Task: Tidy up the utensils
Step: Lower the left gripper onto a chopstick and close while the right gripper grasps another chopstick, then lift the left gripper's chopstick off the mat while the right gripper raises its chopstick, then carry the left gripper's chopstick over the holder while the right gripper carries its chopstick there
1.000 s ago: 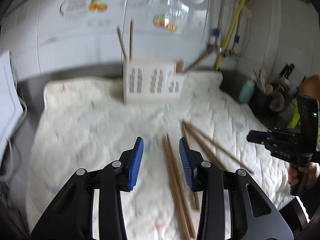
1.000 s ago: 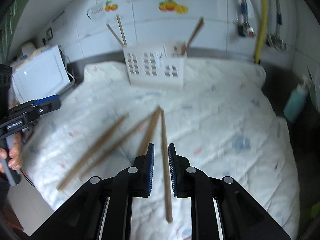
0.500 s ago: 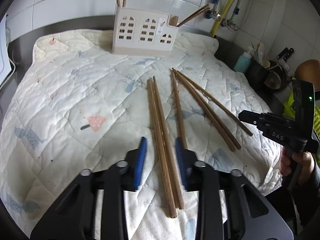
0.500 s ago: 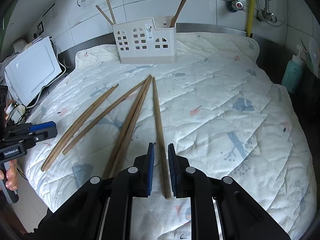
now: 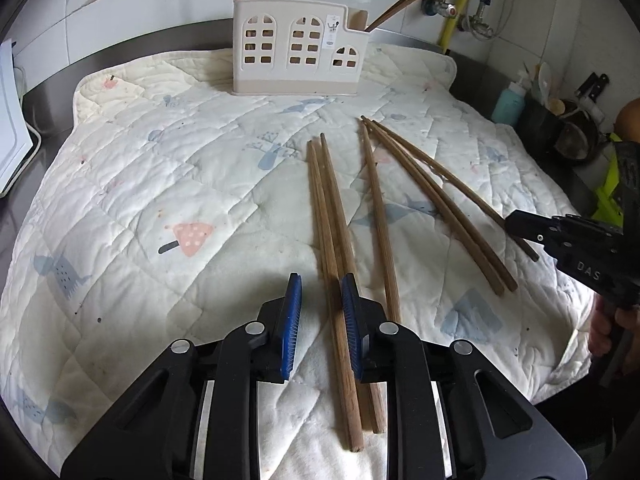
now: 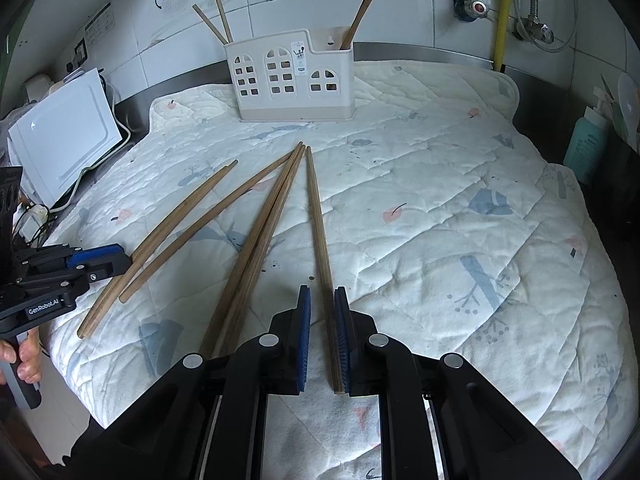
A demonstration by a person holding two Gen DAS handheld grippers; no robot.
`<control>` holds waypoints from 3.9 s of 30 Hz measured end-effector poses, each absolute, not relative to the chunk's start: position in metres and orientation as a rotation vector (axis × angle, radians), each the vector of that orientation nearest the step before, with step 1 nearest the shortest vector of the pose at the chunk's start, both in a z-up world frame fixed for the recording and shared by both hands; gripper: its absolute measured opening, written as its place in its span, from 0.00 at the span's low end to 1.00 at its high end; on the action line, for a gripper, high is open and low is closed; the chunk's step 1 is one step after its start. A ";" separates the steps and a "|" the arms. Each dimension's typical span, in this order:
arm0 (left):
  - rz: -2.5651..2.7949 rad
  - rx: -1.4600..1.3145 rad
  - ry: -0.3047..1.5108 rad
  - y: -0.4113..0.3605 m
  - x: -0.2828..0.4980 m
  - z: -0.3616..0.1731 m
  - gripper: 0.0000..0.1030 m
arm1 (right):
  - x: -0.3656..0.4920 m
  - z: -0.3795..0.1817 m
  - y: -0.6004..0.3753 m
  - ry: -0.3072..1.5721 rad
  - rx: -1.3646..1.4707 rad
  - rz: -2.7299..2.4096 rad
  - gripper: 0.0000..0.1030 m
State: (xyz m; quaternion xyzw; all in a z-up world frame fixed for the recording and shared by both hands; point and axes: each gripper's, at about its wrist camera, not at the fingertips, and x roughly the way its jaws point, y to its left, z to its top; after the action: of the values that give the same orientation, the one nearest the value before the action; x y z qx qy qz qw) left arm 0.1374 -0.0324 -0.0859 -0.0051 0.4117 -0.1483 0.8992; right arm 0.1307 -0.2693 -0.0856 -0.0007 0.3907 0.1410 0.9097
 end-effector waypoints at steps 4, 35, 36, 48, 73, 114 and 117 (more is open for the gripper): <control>-0.281 0.034 0.848 -0.042 0.136 -0.089 0.18 | 0.132 -0.088 -0.271 0.807 0.004 0.281 0.11; -0.342 -0.082 0.833 -0.032 0.142 -0.081 0.05 | 0.117 -0.008 -0.261 0.606 -0.019 0.312 0.07; -0.347 -0.084 0.828 -0.032 0.141 -0.079 0.05 | 0.117 -0.002 -0.261 0.594 -0.018 0.315 0.07; -0.385 -0.122 0.764 -0.012 0.146 -0.044 0.05 | 0.123 0.014 -0.259 0.603 -0.039 0.330 0.07; -0.384 -0.071 0.680 -0.005 0.160 -0.008 0.05 | 0.128 -0.005 -0.265 0.694 -0.065 0.309 0.06; -0.249 0.083 0.278 -0.045 0.354 0.174 0.05 | 0.335 0.158 -0.229 0.676 -0.255 0.395 0.06; -0.244 0.068 0.320 -0.044 0.375 0.158 0.05 | 0.345 0.148 -0.227 0.696 -0.262 0.399 0.06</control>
State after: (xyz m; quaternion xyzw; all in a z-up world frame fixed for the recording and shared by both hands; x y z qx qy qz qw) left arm 0.3753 -0.0440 0.1580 0.0336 0.1587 -0.1212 0.9793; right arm 0.3447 -0.2273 0.1485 -0.1272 0.3378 0.1938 0.9122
